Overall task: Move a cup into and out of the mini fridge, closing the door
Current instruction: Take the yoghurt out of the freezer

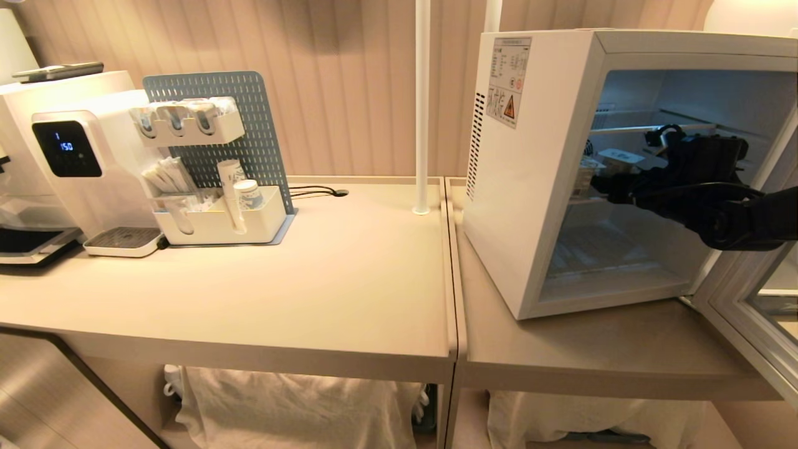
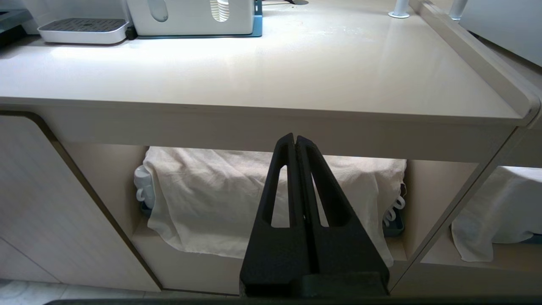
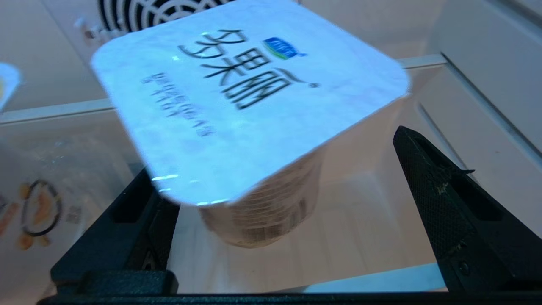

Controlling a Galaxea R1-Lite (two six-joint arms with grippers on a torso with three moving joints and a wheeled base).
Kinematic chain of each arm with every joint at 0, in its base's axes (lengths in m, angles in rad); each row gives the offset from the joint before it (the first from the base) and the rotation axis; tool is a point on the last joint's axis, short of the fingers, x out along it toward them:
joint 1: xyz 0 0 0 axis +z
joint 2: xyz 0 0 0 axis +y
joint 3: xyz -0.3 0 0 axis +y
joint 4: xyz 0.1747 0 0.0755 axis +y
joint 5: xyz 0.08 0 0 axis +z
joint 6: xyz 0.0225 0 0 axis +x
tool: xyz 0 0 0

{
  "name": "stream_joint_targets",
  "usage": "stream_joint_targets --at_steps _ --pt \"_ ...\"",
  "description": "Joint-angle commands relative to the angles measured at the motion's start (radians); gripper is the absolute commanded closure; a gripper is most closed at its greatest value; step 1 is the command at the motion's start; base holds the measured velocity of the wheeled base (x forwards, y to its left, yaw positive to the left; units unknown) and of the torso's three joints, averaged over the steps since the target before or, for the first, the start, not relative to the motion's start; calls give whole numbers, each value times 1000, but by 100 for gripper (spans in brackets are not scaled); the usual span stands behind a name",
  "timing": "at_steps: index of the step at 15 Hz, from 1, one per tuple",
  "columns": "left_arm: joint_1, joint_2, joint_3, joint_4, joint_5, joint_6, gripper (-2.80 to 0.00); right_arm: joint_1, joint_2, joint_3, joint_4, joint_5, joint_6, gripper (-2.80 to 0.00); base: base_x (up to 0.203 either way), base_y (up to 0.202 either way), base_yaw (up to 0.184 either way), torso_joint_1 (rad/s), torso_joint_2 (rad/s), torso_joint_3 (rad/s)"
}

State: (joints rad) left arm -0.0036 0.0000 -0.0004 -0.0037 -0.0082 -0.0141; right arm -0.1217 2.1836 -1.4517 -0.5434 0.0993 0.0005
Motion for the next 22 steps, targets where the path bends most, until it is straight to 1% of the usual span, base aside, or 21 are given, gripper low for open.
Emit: stream_joint_targets --at_steps 1,2,5,9,18,19,22 --pt "0 2 0 0 -1 0 0 -3 12 1 -1 0 -1 -280 0 0 0 0 0 0" --pt "1 2 -1 0 0 -1 0 -3 12 2 -3 0 1 0 0 0 0 0 0 0" --pt "1 2 -1 -1 0 0 0 -3 -8 33 0 3 3 0 0 0 0 0 0 0" --pt "1 2 0 1 0 -1 0 -3 -63 112 -7 7 13 0 0 0 0 0 0 0" --pt "1 2 0 -1 0 0 0 -1 -395 476 -12 16 10 0 0 0 0 0 0 0" --pt "0 2 0 0 -1 0 0 -1 -453 524 -12 25 11 0 0 0 0 0 0 0" --pt "1 2 0 1 1 0 0 -2 -683 676 -9 96 19 0 0 0 0 0 0 0"
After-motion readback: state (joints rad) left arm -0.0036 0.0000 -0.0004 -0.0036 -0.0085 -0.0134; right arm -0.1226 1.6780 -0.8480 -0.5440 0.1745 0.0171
